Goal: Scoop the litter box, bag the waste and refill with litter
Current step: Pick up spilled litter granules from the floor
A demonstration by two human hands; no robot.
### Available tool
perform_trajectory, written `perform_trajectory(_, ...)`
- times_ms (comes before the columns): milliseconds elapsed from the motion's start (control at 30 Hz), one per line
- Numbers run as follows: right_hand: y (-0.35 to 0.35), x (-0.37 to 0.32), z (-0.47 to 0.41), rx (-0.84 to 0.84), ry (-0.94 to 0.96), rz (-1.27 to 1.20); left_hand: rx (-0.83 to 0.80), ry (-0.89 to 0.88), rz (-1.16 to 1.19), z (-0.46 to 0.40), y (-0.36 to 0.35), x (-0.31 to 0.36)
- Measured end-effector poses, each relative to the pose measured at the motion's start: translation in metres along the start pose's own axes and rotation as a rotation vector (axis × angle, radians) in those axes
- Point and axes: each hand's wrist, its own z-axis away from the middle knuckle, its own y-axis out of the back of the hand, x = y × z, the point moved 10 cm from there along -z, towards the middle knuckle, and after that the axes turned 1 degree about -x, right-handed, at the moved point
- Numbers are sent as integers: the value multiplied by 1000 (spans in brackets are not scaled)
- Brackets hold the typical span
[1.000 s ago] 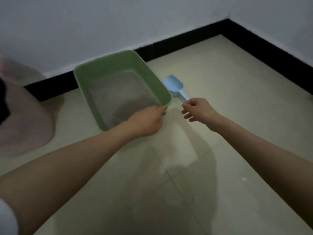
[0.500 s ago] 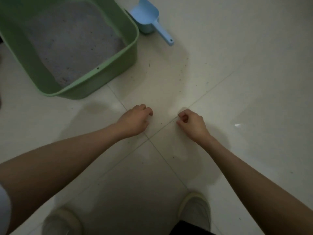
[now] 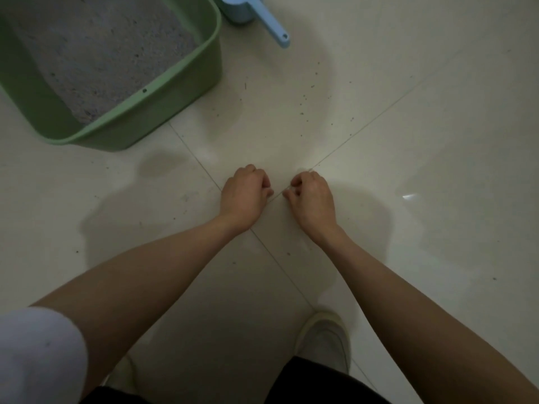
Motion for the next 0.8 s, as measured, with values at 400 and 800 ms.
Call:
perform_trajectory(400, -1, -3, -2, -6, 41, 69, -97, -112, -71, -2, -9, 4)
perform_trajectory(800, 14, 25, 0, 57, -197, -481, -70, 175, 429, 11, 6, -16)
